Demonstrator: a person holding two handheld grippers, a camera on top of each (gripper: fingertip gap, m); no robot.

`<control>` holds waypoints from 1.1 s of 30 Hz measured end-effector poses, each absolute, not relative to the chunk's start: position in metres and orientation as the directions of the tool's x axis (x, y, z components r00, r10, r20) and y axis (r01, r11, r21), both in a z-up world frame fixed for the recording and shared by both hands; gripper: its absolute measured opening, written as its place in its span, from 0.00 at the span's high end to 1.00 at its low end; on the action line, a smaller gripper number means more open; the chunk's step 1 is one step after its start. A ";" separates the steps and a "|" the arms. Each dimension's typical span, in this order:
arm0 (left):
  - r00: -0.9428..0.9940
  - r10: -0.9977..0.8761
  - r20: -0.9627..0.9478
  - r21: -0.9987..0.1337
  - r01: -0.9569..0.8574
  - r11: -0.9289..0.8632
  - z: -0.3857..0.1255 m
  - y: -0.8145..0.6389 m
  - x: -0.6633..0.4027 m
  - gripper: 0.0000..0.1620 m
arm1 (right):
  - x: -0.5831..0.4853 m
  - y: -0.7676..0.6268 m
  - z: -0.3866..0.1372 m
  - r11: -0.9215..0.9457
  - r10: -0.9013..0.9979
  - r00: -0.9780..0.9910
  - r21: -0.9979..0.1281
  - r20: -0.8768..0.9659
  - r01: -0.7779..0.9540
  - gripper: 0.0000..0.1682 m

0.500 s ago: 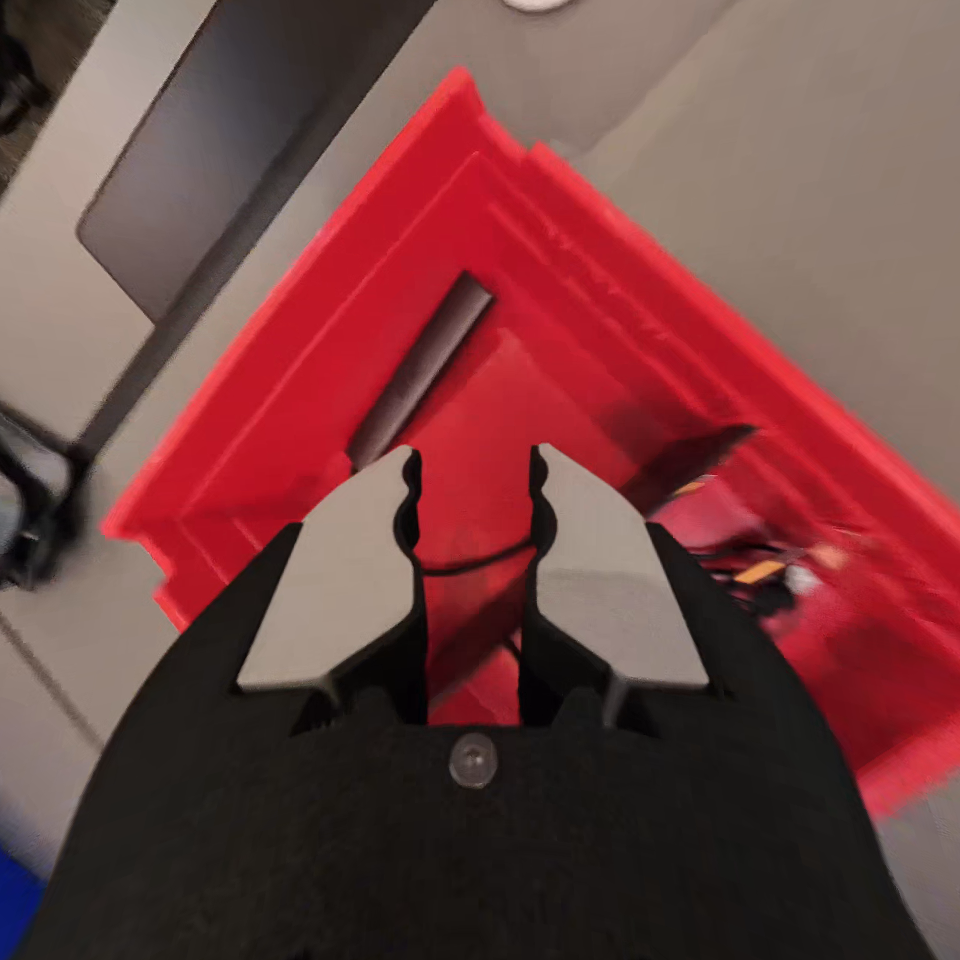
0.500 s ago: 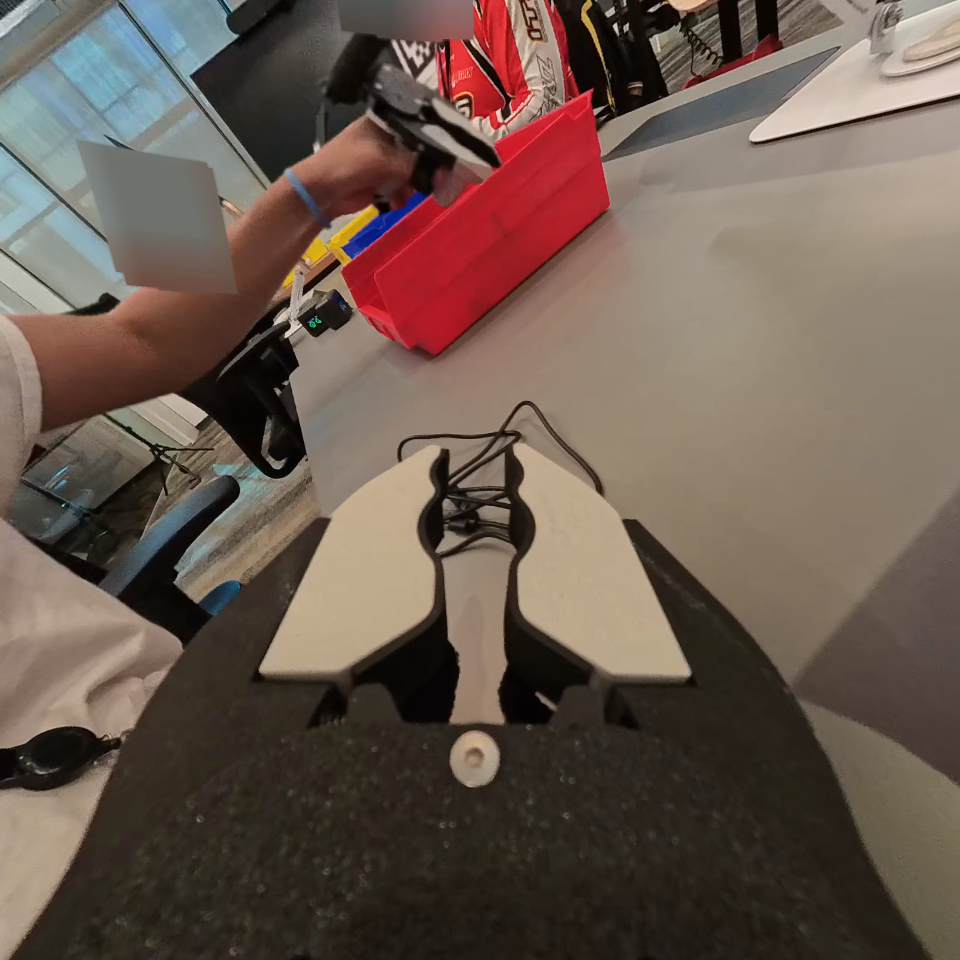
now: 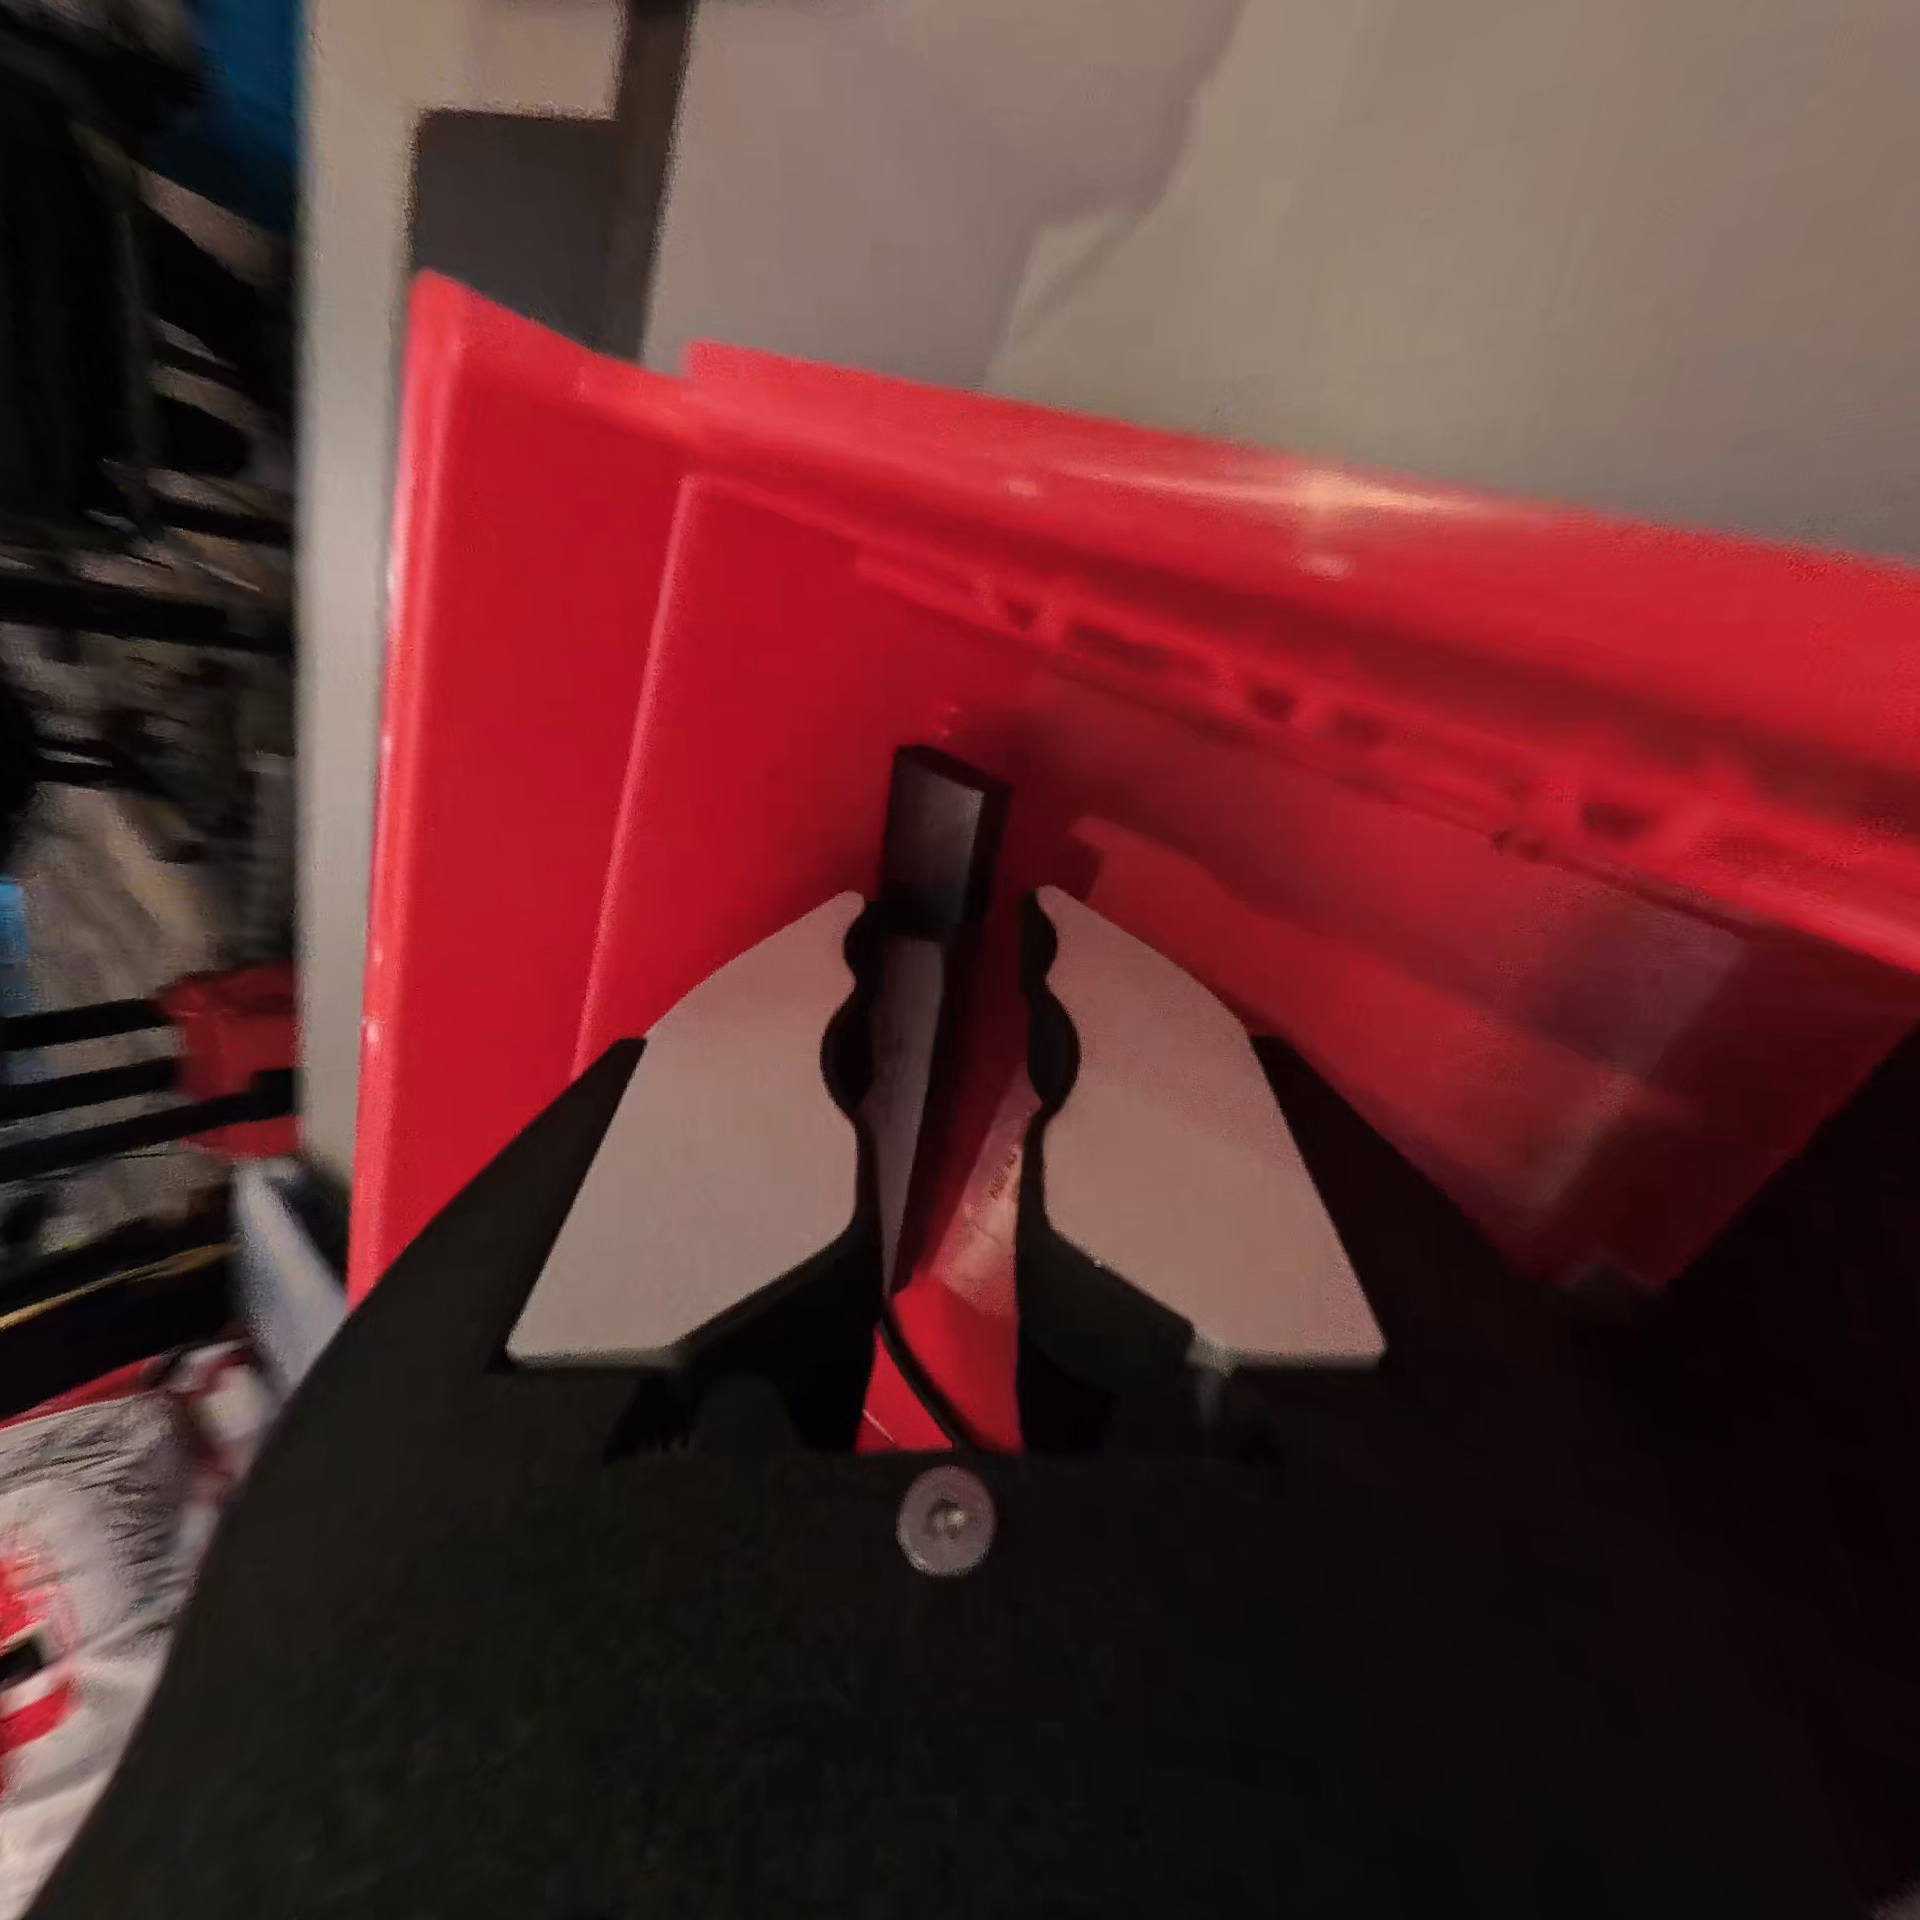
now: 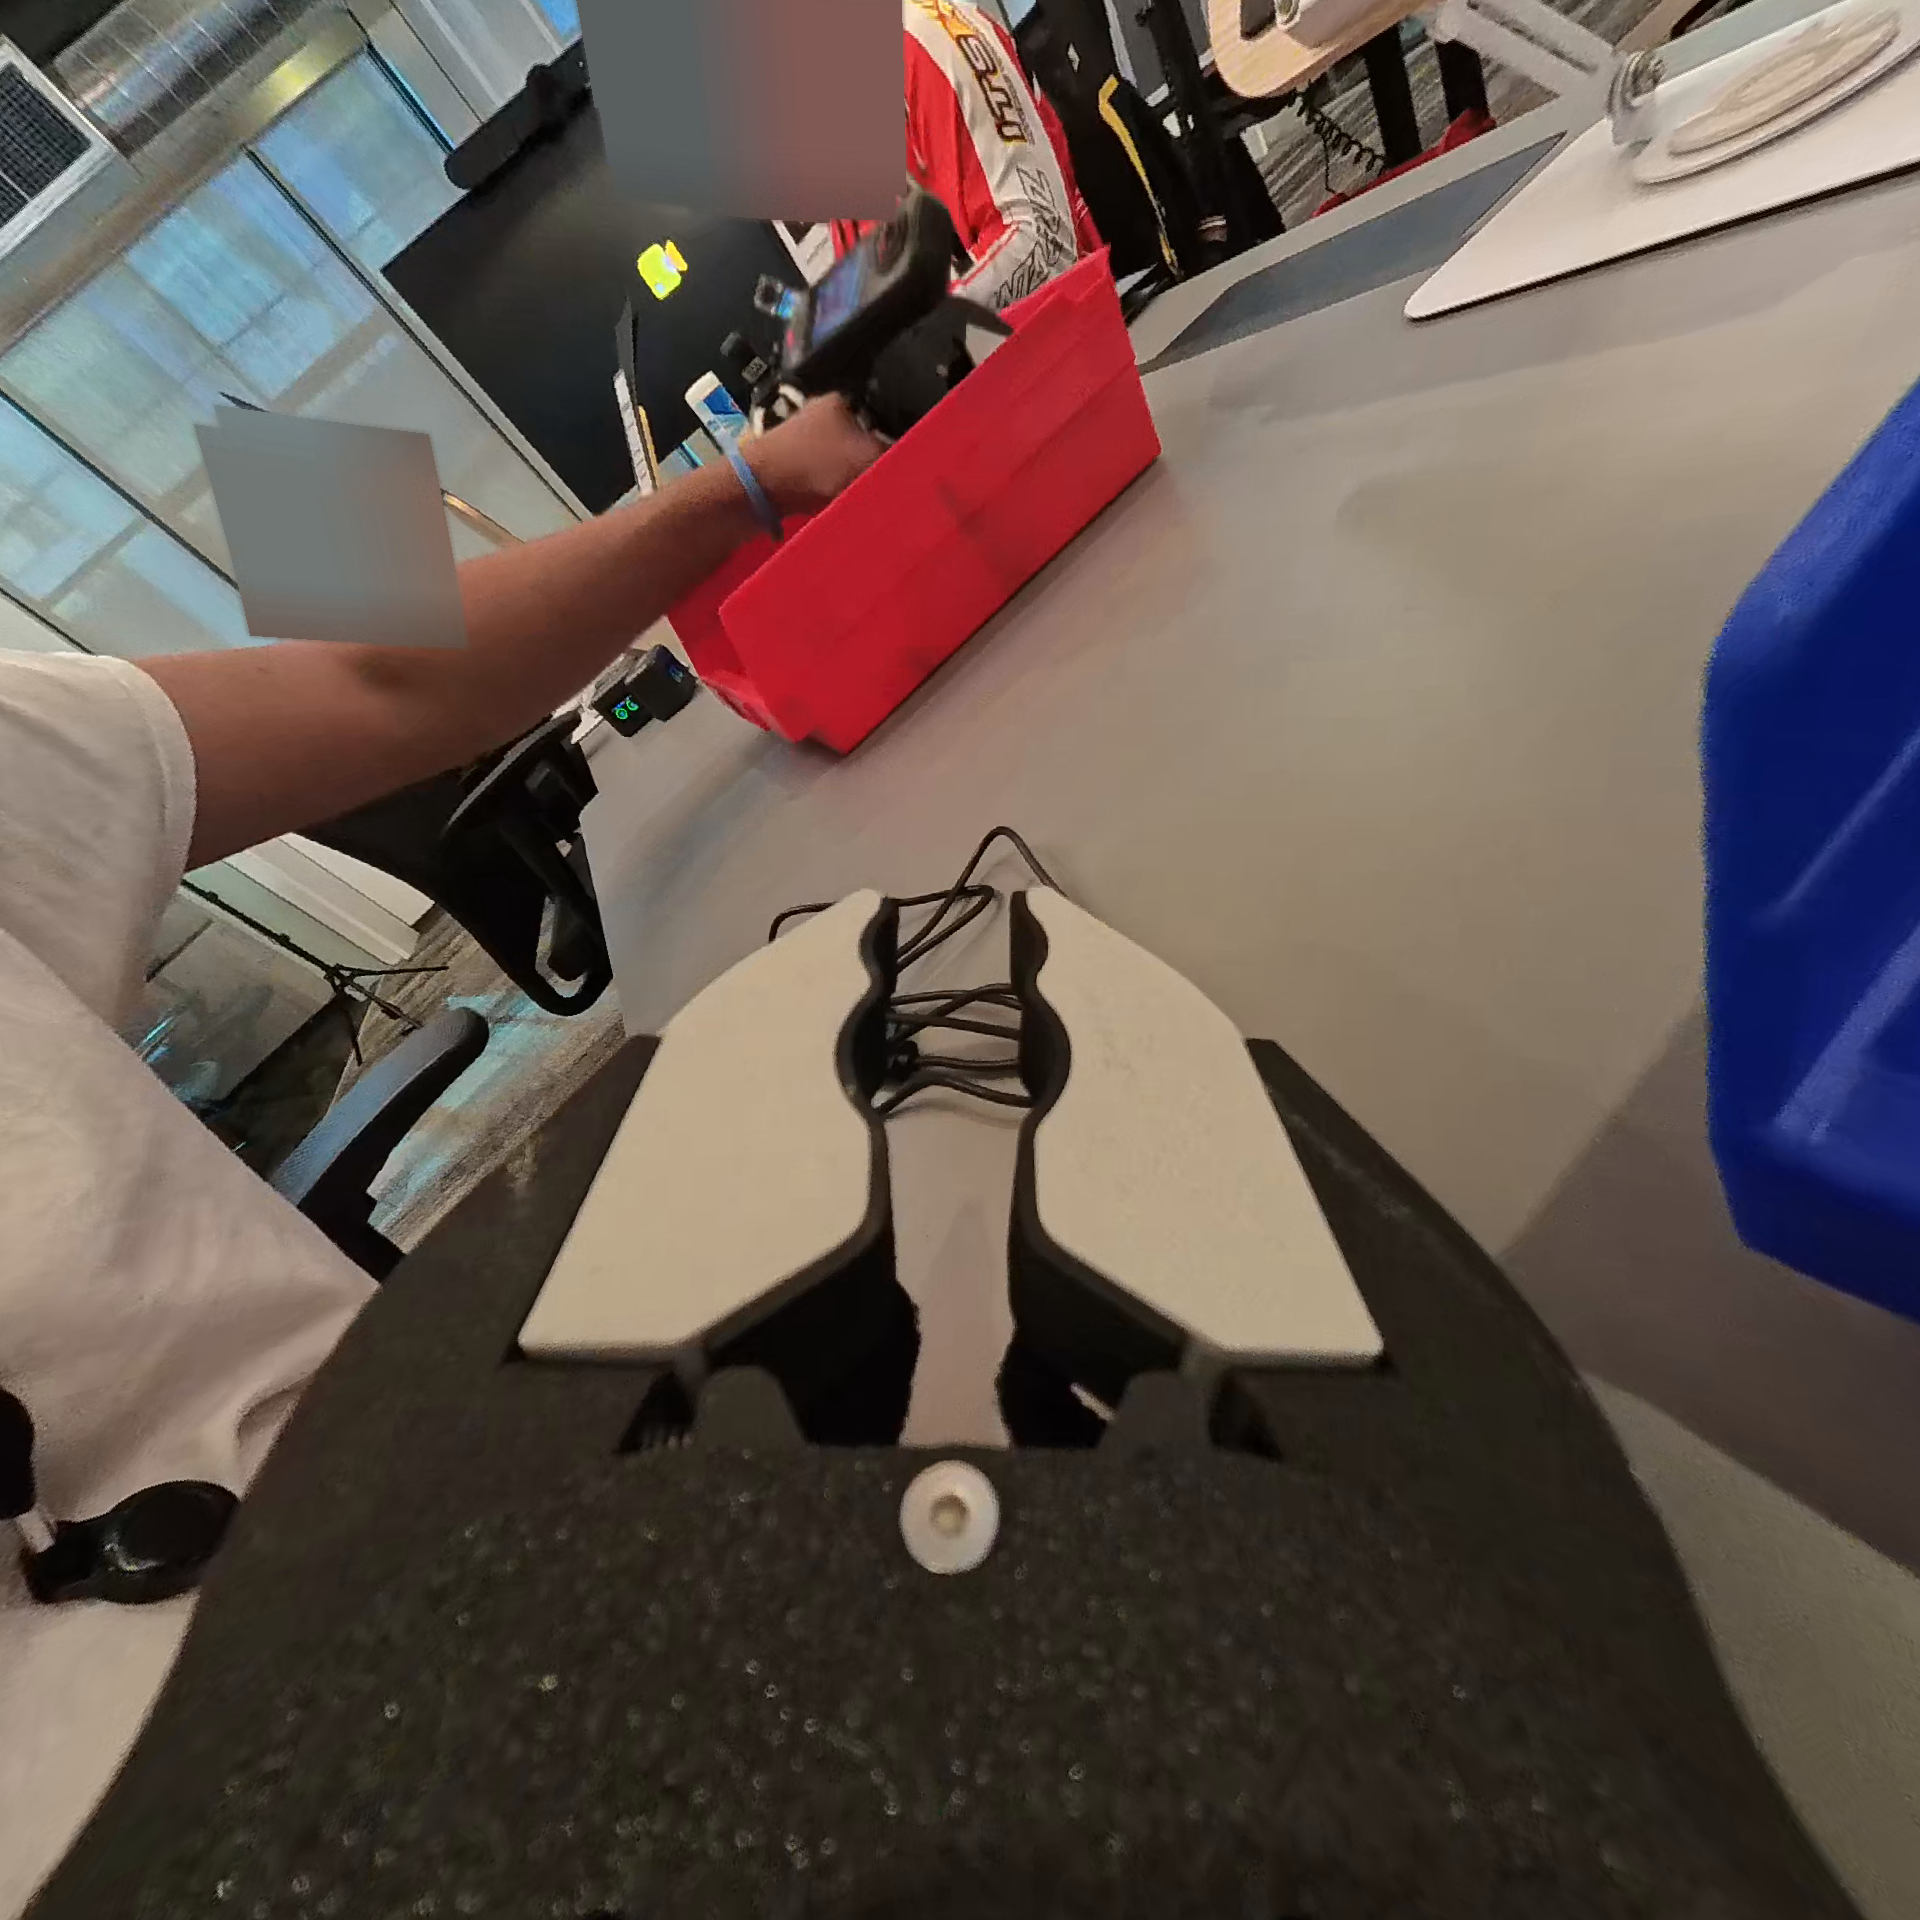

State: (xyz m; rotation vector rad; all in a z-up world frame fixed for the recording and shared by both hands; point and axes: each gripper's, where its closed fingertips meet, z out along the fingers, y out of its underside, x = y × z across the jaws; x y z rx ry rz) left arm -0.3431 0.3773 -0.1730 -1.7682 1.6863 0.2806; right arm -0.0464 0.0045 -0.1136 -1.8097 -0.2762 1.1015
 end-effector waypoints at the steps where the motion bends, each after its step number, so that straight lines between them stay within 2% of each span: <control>1: 0.119 -0.749 -0.652 -0.291 -0.951 0.102 -0.173 0.382 -0.344 0.86 | -0.048 0.005 -0.114 -0.514 0.608 0.562 -0.817 -0.562 -0.261 0.88; 2: 0.084 -0.712 -0.697 -0.247 -0.960 0.129 -0.171 0.385 -0.345 0.90 | -0.051 0.004 -0.115 -0.520 0.612 0.556 -0.816 -0.562 -0.253 0.88; 4: 0.091 -0.725 -0.682 -0.203 -0.977 0.069 -0.171 0.385 -0.348 0.90 | -0.056 0.003 -0.116 -0.529 0.620 0.547 -0.815 -0.563 -0.239 0.88; 7: 0.156 -0.710 -0.687 -0.233 -0.972 0.012 -0.161 0.389 -0.353 0.93 | -0.061 0.001 -0.116 -0.535 0.629 0.536 -0.814 -0.563 -0.226 0.88; 10: 0.238 -0.667 -0.706 -0.339 -0.940 0.024 -0.136 0.386 -0.354 0.94 | -0.062 -0.001 -0.116 -0.536 0.632 0.533 -0.814 -0.562 -0.224 0.88; 13: 0.364 -0.643 -0.674 -0.504 -0.863 0.040 -0.095 0.372 -0.354 0.94 | -0.059 -0.003 -0.115 -0.531 0.629 0.535 -0.815 -0.563 -0.232 0.89; 18: 0.469 -0.655 -0.592 -0.725 -0.666 0.179 0.000 0.315 -0.342 0.94 | -0.058 -0.004 -0.110 -0.521 0.632 0.531 -0.817 -0.564 -0.248 0.89; 22: 0.444 -0.713 -0.542 -0.827 -0.435 0.357 0.089 0.231 -0.312 0.94 | -0.073 -0.003 -0.100 -0.501 0.677 0.492 -0.832 -0.548 -0.238 0.89; 28: 0.297 -0.745 -0.597 -0.802 -0.192 0.566 0.161 0.092 -0.259 0.94 | -0.124 0.006 -0.046 -0.441 0.814 0.309 -0.870 -0.491 -0.222 0.88; 33: 0.226 -0.731 -0.644 -0.756 -0.034 0.654 0.188 0.007 -0.239 0.94 | -0.158 0.004 0.023 -0.210 0.931 0.264 -0.961 -0.253 -0.178 0.85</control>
